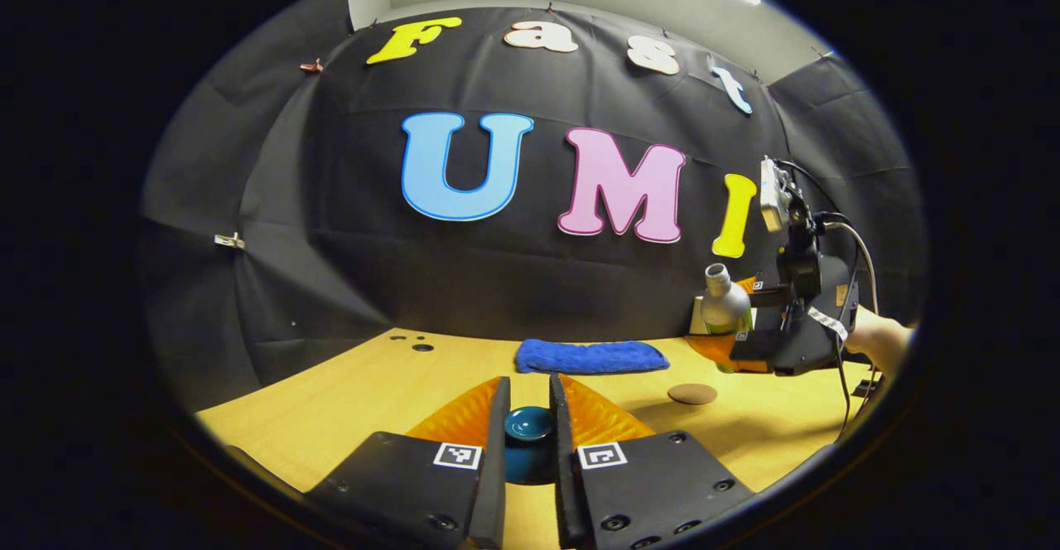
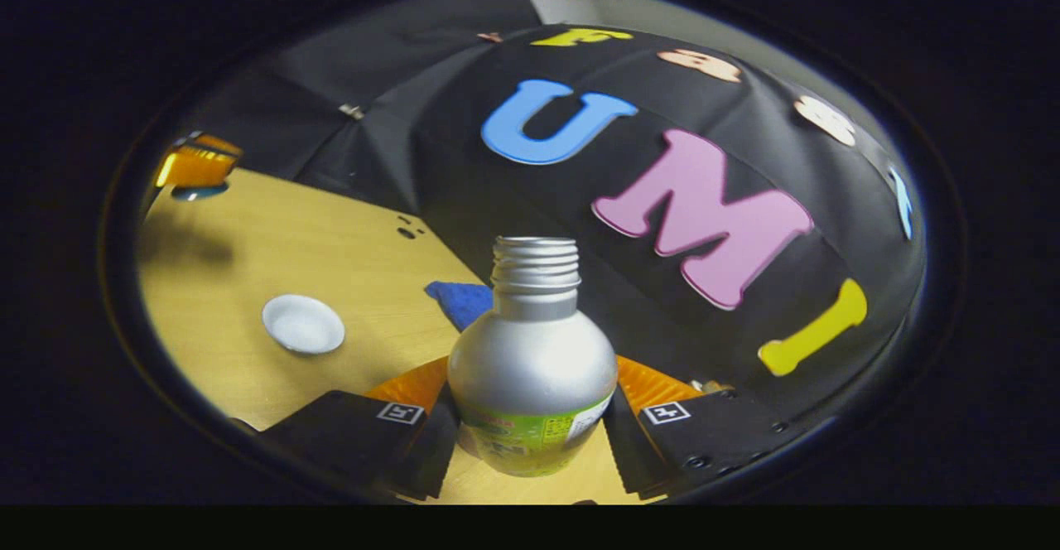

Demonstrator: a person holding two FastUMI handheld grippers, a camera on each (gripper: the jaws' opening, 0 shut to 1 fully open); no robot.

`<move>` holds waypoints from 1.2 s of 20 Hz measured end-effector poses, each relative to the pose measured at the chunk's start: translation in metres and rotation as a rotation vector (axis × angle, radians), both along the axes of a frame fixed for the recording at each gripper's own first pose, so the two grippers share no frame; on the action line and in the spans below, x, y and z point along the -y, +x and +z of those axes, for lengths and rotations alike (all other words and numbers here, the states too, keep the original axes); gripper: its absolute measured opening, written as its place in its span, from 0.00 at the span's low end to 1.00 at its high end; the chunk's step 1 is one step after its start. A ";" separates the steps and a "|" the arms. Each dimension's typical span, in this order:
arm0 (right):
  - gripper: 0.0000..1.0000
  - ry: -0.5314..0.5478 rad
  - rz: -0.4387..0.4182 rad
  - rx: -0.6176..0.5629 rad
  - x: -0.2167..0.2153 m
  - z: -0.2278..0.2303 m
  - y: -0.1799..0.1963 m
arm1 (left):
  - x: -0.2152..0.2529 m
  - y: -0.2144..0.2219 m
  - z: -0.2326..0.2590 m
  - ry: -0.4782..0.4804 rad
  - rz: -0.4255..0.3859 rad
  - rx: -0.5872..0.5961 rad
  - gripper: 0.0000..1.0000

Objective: Open the teacup lid with one hand, grasp the water bottle and pour water into the teacup with the other hand; after pouring, place the water bottle on the coaster and then close the teacup lid.

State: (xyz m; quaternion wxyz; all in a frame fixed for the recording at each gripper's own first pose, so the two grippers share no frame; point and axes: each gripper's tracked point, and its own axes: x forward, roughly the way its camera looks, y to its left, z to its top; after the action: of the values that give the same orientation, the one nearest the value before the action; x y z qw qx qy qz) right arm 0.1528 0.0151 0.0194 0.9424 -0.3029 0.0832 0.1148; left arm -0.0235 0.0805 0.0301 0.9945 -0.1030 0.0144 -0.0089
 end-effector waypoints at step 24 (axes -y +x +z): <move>0.82 0.579 -0.172 -0.082 0.068 -0.092 0.088 | 0.010 -0.022 -0.010 -0.009 0.002 -0.024 0.31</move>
State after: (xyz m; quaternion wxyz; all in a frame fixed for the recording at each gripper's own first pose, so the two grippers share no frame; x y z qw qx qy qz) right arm 0.2411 -0.0530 -0.0729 0.9917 -0.0086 0.1104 0.0655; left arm -0.0458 0.0707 0.0197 0.9939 -0.1073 0.0261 -0.0068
